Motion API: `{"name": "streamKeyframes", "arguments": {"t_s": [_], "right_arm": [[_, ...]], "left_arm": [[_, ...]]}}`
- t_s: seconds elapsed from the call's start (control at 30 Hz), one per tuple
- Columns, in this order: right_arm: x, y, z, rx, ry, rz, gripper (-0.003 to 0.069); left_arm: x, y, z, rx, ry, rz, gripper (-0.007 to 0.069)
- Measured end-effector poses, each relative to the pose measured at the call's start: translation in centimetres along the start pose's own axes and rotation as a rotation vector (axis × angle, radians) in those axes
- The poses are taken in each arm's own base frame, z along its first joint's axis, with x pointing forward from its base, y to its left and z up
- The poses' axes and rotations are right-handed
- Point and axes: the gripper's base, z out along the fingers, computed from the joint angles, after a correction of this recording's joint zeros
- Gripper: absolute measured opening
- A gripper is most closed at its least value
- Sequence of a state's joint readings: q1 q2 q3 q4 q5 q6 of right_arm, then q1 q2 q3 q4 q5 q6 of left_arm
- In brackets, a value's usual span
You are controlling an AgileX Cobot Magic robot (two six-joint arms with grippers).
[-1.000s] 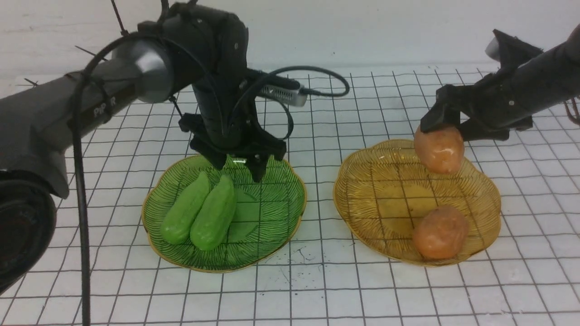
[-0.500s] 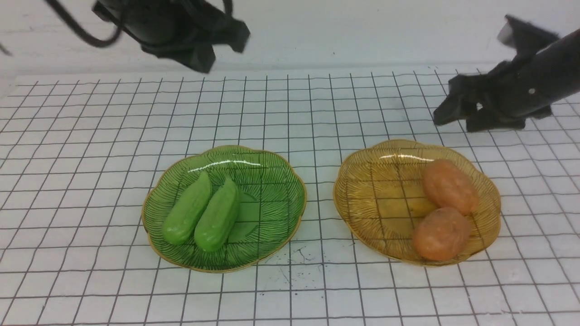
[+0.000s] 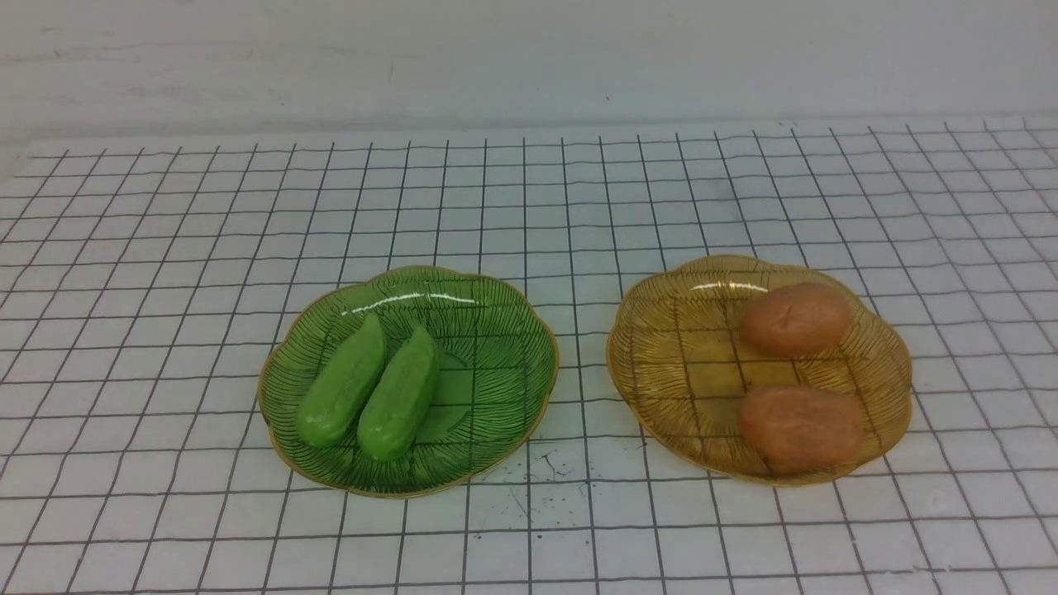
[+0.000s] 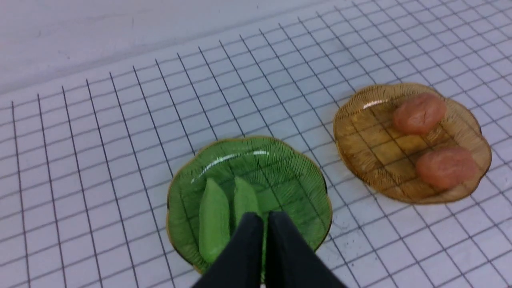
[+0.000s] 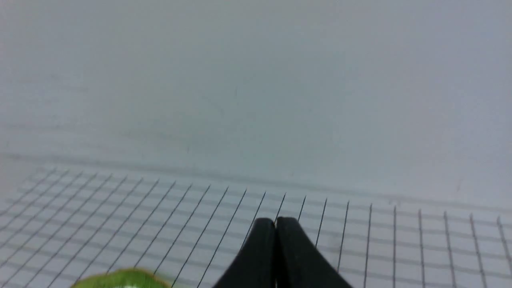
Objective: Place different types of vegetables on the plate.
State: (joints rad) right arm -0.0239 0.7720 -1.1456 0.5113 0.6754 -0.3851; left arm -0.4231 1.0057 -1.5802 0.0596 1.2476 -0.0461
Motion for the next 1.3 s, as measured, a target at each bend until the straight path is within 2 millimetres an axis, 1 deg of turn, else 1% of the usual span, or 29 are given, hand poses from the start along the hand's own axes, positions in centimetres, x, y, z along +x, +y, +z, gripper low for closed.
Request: {"name": "streamKeyframes", "arguments": {"t_s": [0.07,0.1,0.13,0.2,0.23,0.27,0.3,0.37,0.43,0.5,0.53,0.67,0.73,0.83,0.93,1.3], "right_arm": [[1.0,0.0,-1.6,0.038,-0.087,-0.01,-0.0013],[2.3,-0.1,-2.5,0.07,-0.138,-0.014,-0.0013],[4.1,-0.4,-3.0,0.102,-0.17,-0.013,-0.0015],[5.6,-0.6,-4.0,0.142,-0.235,-0.014,-0.0015],[6.9,-0.7,-4.2,0.16,-0.246,-0.01,-0.0015],[7.5,-0.8,-4.6,0.176,-0.278,-0.012,-0.0015],[8.6,-1.0,-4.8,0.192,-0.289,-0.01,-0.0015],[9.8,-1.1,-5.5,0.219,-0.335,-0.009,-0.0015],[11.3,-1.3,-5.9,0.243,-0.364,-0.004,-0.0015],[12.1,-1.5,-6.2,0.265,-0.402,-0.001,-0.0015],[12.3,-1.5,-6.4,0.27,-0.412,0.0,-0.0015],[12.5,-1.6,-6.8,0.283,-0.447,0.001,-0.0015],[12.4,-1.6,-6.8,0.287,-0.457,0.001,-0.0015],[12.4,-1.6,-6.8,0.287,-0.457,0.001,-0.0015],[12.4,-1.6,-6.8,0.288,-0.458,0.001,-0.0015],[12.4,-1.6,-6.8,0.288,-0.458,0.001,-0.0015]], "left_arm": [[1.7,0.1,0.3,-0.003,-0.004,0.001,-0.0008],[2.8,0.1,0.4,-0.003,-0.024,0.003,-0.0008],[4.1,0.1,0.3,-0.002,-0.054,0.003,-0.0008],[6.0,0.1,0.9,0.0,-0.079,0.007,-0.0008],[6.8,0.2,0.8,0.001,-0.097,0.007,-0.0008],[7.7,0.1,1.2,0.002,-0.103,0.009,-0.0008],[8.7,0.2,1.2,0.004,-0.125,0.008,-0.0008],[10.7,0.1,1.9,0.007,-0.145,0.005,-0.0008],[12.6,0.2,2.3,0.011,-0.173,0.0,-0.0008],[14.6,0.1,3.1,0.015,-0.188,-0.009,-0.0008],[15.3,0.1,3.1,0.017,-0.201,-0.018,-0.0008],[18.7,0.1,4.5,0.026,-0.235,-0.042,-0.0008],[19.9,0.1,5.1,0.029,-0.252,-0.048,-0.0008],[21.2,0.1,5.6,0.034,-0.278,-0.056,-0.0008],[21.7,0.1,5.8,0.037,-0.3,-0.06,-0.0008],[21.7,0.1,5.7,0.039,-0.326,-0.06,-0.0008]]}}
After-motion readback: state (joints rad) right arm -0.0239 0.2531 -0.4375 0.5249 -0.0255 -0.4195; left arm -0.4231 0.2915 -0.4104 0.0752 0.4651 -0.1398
